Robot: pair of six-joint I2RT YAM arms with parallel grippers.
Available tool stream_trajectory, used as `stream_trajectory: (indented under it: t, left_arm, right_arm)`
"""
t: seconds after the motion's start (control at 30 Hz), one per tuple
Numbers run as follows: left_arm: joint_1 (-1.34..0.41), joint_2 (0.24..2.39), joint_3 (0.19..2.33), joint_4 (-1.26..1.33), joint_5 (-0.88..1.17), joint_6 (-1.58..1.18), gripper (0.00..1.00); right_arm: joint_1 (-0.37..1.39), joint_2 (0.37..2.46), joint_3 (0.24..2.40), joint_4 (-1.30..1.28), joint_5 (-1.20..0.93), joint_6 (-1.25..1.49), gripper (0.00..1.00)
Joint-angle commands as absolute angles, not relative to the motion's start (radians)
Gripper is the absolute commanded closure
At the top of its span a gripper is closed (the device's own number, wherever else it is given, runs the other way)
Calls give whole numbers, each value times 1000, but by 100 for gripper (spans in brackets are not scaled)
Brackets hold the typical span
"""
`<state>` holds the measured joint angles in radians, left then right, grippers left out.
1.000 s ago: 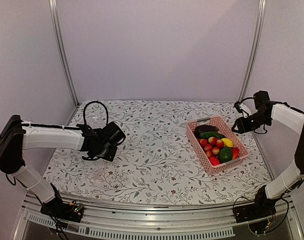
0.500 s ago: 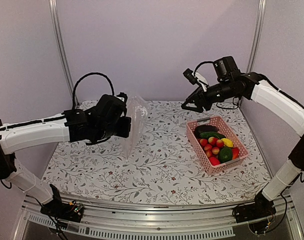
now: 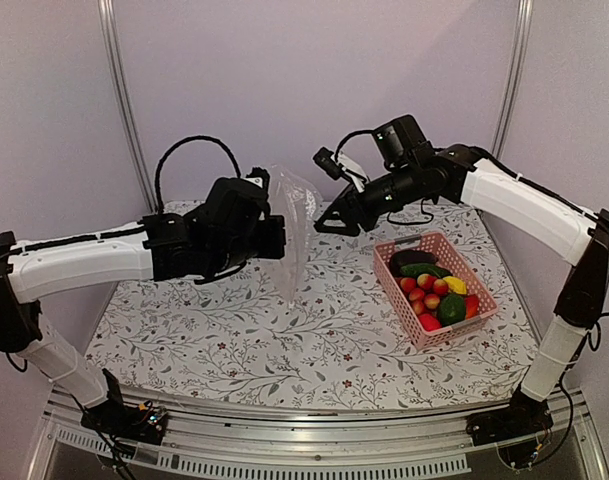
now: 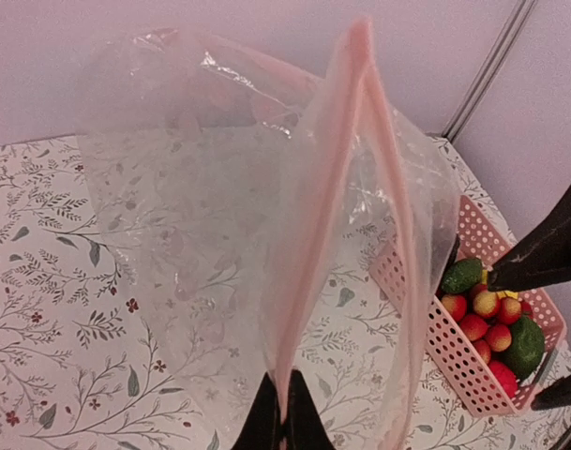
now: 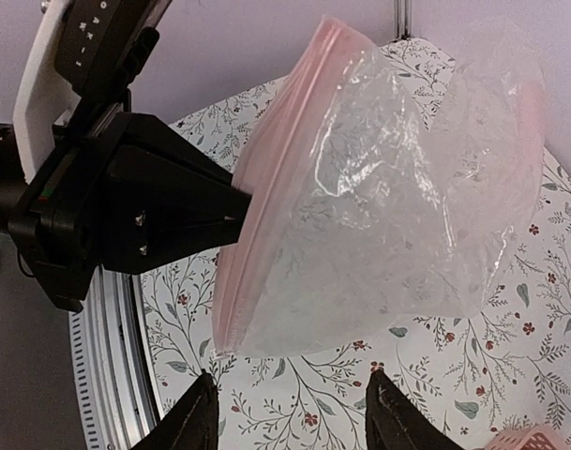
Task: Place the food in the zip-top bag and seal the zipper
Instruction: Pass from the left arm to the right
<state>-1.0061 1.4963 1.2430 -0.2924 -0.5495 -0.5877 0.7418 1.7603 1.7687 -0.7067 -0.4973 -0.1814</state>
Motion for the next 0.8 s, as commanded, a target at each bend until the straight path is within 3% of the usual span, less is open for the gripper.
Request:
stream_trajectory:
  t: [0.0,0.3,0.5,0.67,0.77]
  left_arm:
    - [-1027,1519,1266,-221,-553,-627,100]
    - [-1066,1538,1274,-71,-503,-637,100]
    - [-1092,1555,1296,-47,-494,-626,100]
    - [-1105,1547,1290,-29,-505,-624,100]
    - [-1107,1542,1281,-17,-493,-618,100]
  right_arm:
    - [744,1697,1730,-663,-480,-147,48]
    - [748,1792,1840,-696,-463,-152,39]
    - [749,1801,1835,-691,-404,-150,38]
    - [747,1820,1837,-683,-299,-126,44]
    - [747,1829,1838,-669,-287,-121,67]
